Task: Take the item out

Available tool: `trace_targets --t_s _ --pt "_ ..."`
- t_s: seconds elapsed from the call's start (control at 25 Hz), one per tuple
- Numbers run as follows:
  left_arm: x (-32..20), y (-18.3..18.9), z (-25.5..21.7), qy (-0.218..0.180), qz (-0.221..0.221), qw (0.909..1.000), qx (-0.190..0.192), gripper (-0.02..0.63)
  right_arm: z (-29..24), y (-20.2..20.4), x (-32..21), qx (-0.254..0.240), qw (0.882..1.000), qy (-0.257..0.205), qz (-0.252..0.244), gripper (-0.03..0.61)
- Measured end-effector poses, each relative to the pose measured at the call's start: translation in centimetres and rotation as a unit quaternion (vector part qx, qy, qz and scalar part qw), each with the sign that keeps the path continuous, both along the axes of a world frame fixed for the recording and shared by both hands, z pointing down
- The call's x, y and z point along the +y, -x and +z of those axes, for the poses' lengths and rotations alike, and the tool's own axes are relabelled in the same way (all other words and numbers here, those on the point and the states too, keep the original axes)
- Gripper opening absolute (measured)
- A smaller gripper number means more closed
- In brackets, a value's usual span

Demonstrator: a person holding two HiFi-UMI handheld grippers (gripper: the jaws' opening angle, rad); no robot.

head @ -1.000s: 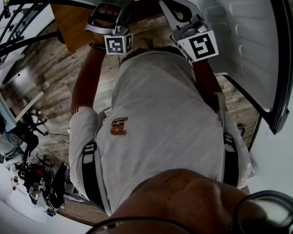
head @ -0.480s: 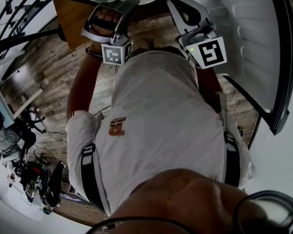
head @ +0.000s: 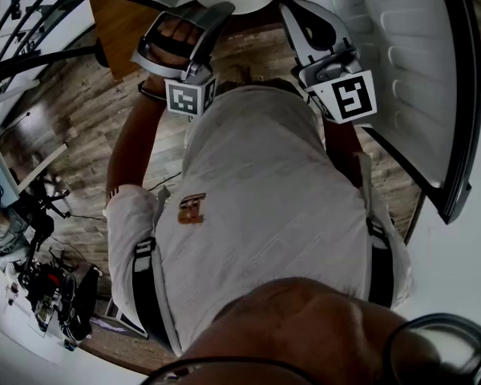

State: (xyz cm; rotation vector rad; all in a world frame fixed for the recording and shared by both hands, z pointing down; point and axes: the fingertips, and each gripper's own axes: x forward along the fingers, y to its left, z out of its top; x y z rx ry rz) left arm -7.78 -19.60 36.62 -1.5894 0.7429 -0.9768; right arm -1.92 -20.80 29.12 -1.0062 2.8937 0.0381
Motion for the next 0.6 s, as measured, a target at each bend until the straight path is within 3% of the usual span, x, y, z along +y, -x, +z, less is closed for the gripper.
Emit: trace_targets --t_s 0.6 --pt "0.0 0.0 -0.8 -0.003 -0.005 1.0 0.003 0.028 -1.4 1.1 0.1 -0.007 1.0 -0.021 -0.018 0.033"
